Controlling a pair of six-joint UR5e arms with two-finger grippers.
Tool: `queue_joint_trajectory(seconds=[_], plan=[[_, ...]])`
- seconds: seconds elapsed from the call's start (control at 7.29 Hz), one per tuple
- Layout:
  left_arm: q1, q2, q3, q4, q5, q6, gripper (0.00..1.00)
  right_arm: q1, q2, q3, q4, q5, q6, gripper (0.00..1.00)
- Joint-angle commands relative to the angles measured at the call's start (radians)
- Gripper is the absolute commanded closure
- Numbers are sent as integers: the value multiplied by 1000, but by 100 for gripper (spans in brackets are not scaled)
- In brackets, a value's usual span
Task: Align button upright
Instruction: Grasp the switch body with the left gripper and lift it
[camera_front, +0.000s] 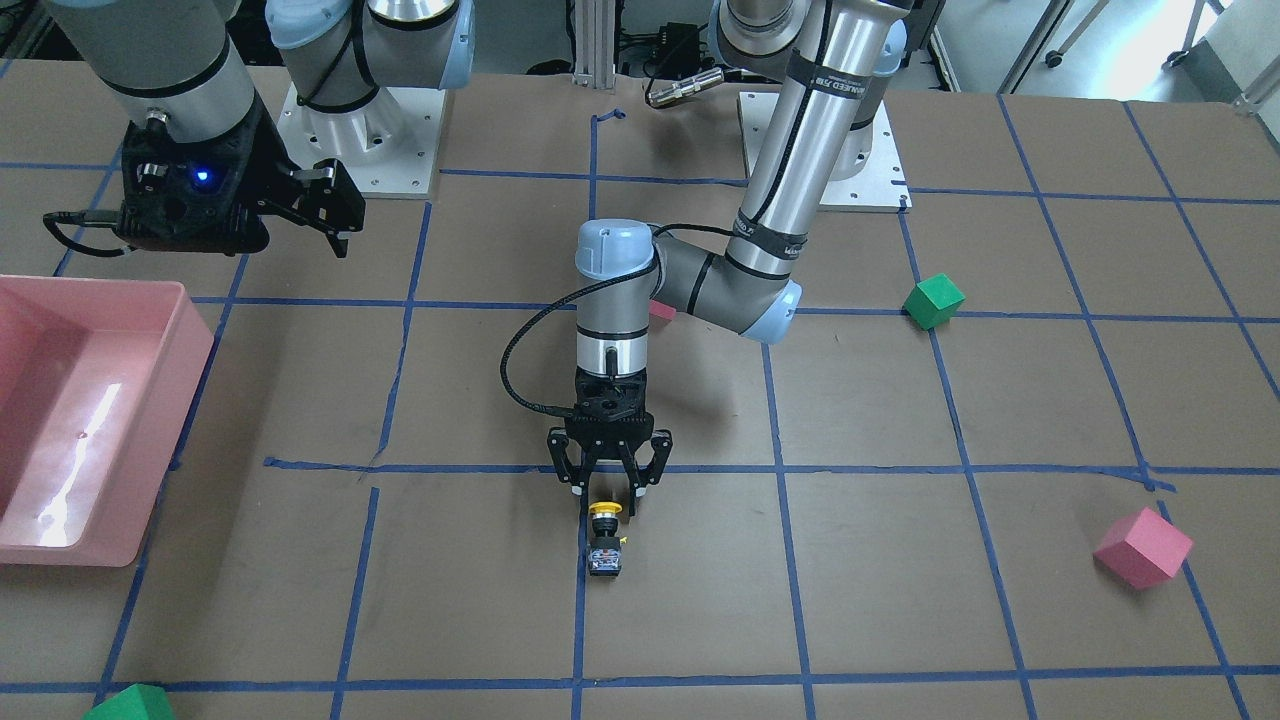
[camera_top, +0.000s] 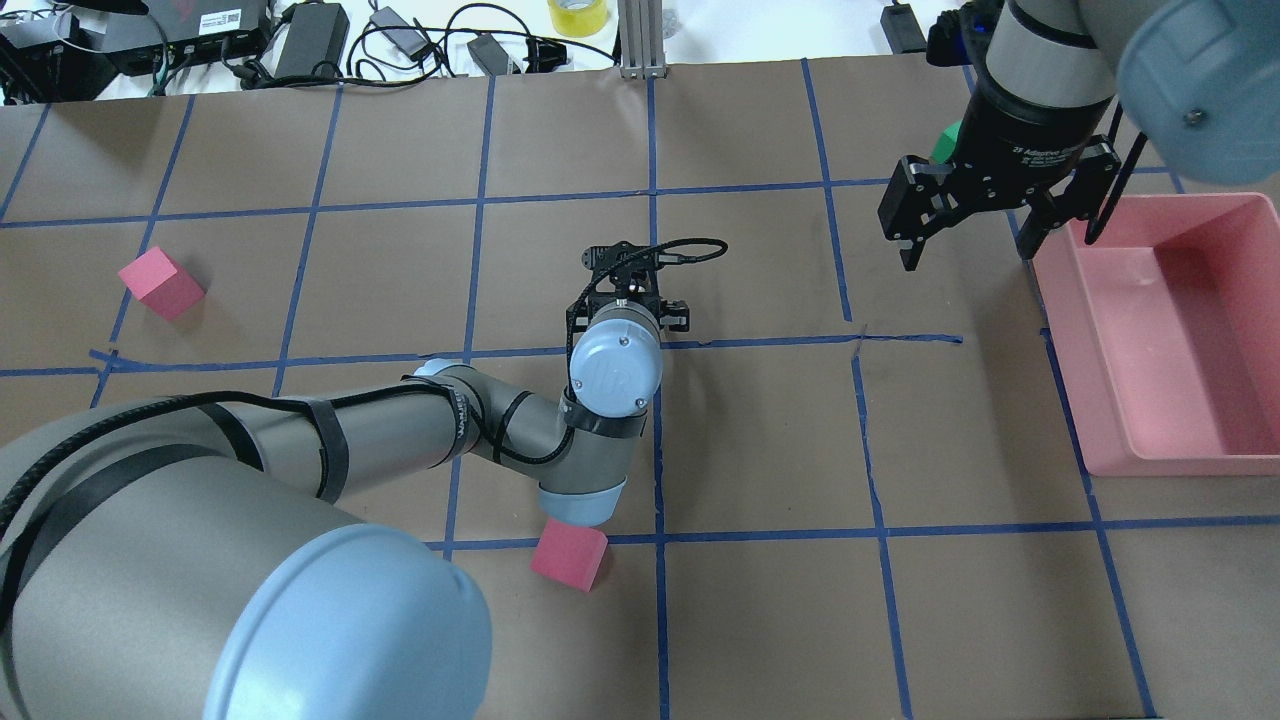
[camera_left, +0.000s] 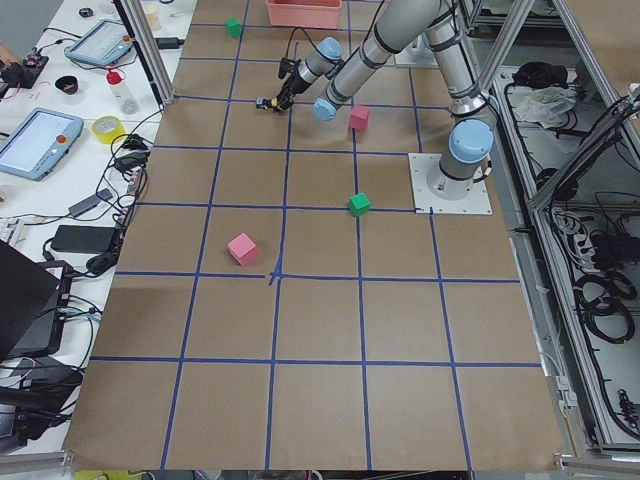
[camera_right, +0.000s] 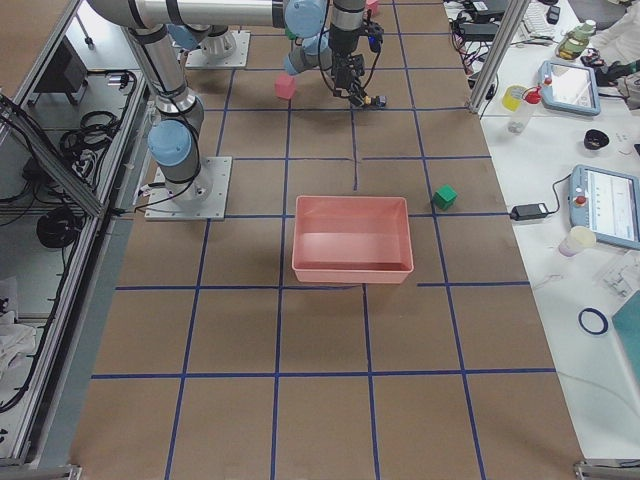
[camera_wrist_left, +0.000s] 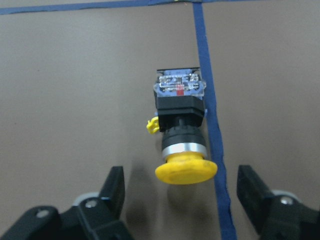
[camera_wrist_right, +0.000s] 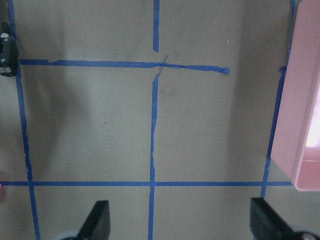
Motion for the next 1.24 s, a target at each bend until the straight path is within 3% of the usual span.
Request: queue_joint_trajectory(seconds=[0.0, 0.14, 0.41, 0.69, 0.96, 1.1], plan=[[-1, -2, 4, 2, 0, -4, 59, 0, 0, -2, 0, 0, 1, 0], [1, -2, 4, 4, 0, -4, 63, 0, 0, -2, 0, -2, 3, 0], [-1, 15, 5, 2, -3, -16, 96, 0, 0, 0, 0, -2, 1, 0], [-1, 60, 42, -31, 0, -79, 99, 0, 0, 3, 0, -2, 1, 0], [-1, 145, 137, -373, -3, -234, 100, 0, 2, 5, 0, -3, 3, 0], [-1, 190, 183, -569, -53, -321, 100, 0, 2, 5, 0, -3, 3, 0]])
